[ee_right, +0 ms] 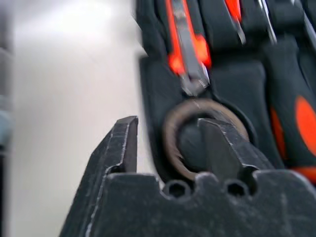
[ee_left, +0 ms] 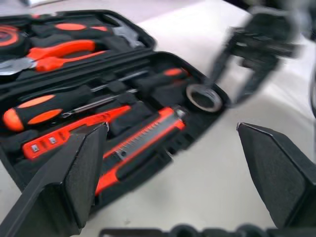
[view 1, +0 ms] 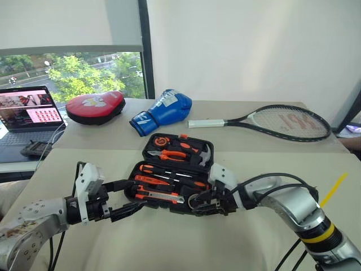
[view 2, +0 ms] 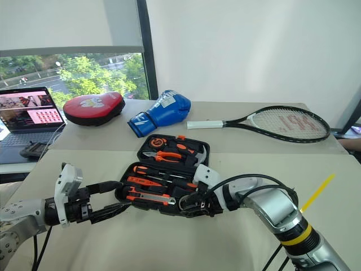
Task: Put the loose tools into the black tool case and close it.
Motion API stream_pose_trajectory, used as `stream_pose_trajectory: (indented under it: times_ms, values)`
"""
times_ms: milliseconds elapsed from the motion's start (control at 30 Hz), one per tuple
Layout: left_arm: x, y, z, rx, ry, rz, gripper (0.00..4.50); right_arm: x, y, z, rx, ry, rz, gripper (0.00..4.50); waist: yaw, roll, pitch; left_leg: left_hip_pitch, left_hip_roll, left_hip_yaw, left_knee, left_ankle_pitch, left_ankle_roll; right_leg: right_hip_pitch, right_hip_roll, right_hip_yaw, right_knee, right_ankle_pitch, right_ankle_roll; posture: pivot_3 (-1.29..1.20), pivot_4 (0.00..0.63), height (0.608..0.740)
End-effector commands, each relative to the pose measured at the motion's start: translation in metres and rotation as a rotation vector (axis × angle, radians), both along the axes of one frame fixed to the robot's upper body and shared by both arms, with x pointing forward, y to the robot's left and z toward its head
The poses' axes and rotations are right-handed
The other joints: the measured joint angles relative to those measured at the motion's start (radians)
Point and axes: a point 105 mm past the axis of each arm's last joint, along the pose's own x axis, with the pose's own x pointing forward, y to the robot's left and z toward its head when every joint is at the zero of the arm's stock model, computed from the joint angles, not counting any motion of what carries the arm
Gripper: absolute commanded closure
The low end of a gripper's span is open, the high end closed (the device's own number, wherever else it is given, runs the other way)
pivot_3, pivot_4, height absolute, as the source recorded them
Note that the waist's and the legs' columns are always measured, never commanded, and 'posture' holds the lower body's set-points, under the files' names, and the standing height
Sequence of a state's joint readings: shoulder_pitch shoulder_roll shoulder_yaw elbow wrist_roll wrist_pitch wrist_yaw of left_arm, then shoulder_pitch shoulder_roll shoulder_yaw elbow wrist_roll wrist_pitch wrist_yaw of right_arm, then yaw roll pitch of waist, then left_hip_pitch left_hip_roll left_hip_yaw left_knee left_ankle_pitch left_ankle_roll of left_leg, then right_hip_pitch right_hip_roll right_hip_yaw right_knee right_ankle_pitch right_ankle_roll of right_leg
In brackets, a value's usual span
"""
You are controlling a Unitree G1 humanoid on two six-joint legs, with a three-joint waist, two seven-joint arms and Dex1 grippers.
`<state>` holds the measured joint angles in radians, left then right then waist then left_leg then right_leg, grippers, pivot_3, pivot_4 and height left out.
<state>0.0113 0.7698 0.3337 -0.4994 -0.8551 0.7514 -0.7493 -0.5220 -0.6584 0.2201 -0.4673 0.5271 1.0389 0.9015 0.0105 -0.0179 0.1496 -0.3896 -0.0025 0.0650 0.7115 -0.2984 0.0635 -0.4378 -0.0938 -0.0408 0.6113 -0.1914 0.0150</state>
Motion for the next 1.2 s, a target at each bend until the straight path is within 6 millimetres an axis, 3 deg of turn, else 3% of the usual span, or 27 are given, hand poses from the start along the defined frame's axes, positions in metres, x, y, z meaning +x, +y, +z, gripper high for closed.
stream_pose_trajectory:
  times_ms: [33, 200, 400, 600, 733, 767, 867, 1033, 1167, 1200]
  values:
    - [0.042, 0.016, 0.014, -0.024, -0.037, 0.266, 0.00, 0.024, -0.017, 0.032, 0.094, -0.102, -0.215, 2.17, 0.003, -0.001, 0.000, 0.000, 0.000, 0.000, 0.000, -0.001, 0.002, 0.000, 0.000, 0.000, 0.001, 0.000, 0.000, 0.00, 0.150, 0.740]
    - [0.100, 0.019, 0.016, 0.033, 0.094, 0.478, 0.00, 0.076, -0.052, 0.038, 0.077, -0.140, -0.605, 2.17, 0.012, -0.003, 0.001, 0.001, -0.002, -0.002, 0.001, 0.002, 0.003, 0.002, 0.002, -0.001, 0.002, 0.006, -0.002, 0.00, 0.150, 0.740]
    - [0.156, 0.014, 0.009, 0.136, 0.236, 0.480, 0.00, 0.114, -0.063, 0.032, 0.032, -0.027, -0.804, 2.17, -0.005, -0.003, 0.001, 0.000, -0.006, 0.000, -0.001, 0.010, -0.006, -0.001, 0.004, 0.000, 0.003, 0.008, -0.002, 0.00, 0.150, 0.740]
    - [0.192, 0.020, 0.005, 0.171, 0.279, 0.521, 0.00, 0.142, -0.054, 0.028, 0.063, 0.066, -0.828, 2.17, -0.026, -0.003, 0.002, -0.002, -0.006, 0.001, -0.006, 0.011, -0.006, -0.003, 0.005, 0.000, 0.003, 0.007, 0.000, 0.00, 0.150, 0.740]
    - [0.198, 0.021, -0.005, 0.191, 0.322, 0.521, 0.00, 0.159, -0.051, 0.014, 0.029, 0.105, -0.846, 2.17, -0.029, -0.004, 0.002, -0.004, -0.009, 0.002, -0.011, 0.012, -0.005, -0.006, 0.002, 0.000, 0.001, 0.005, 0.003, 0.00, 0.150, 0.740]
    - [0.198, 0.020, -0.007, 0.186, 0.331, 0.513, 0.26, 0.162, -0.050, 0.010, 0.023, 0.118, -0.844, 2.13, -0.031, -0.004, 0.002, -0.004, -0.010, 0.002, -0.012, 0.012, -0.005, -0.007, 0.001, 0.000, 0.001, 0.005, 0.004, 0.00, 0.150, 0.740]
    - [0.197, 0.019, -0.009, 0.163, 0.356, 0.490, 1.06, 0.167, -0.050, 0.000, -0.003, 0.136, -0.844, 2.83, -0.034, -0.004, 0.002, -0.004, -0.013, 0.001, -0.015, 0.012, -0.005, -0.008, -0.001, 0.000, 0.001, 0.004, 0.006, 0.00, 0.150, 0.740]
    - [0.194, 0.005, -0.003, 0.055, 0.383, 0.385, 2.81, 0.168, -0.047, -0.010, -0.016, 0.157, -0.812, 4.43, -0.043, -0.004, 0.002, -0.002, -0.013, 0.001, -0.014, 0.012, -0.005, -0.005, -0.003, 0.000, 0.002, 0.003, 0.006, 0.00, 0.150, 0.740]
    - [0.191, 0.000, 0.003, 0.023, 0.377, 0.325, 4.31, 0.164, -0.042, -0.006, 0.009, 0.166, -0.772, 4.50, -0.041, -0.004, 0.002, -0.001, -0.015, -0.001, -0.014, 0.013, -0.003, -0.003, -0.005, 0.000, 0.003, 0.004, 0.007, 0.00, 0.150, 0.740]
    - [0.190, -0.001, 0.005, 0.008, 0.380, 0.316, 4.41, 0.163, -0.041, -0.005, 0.015, 0.168, -0.765, 4.50, -0.039, -0.004, 0.002, -0.001, -0.015, -0.001, -0.014, 0.013, -0.003, -0.003, -0.005, 0.000, 0.003, 0.004, 0.007, 0.00, 0.150, 0.740]
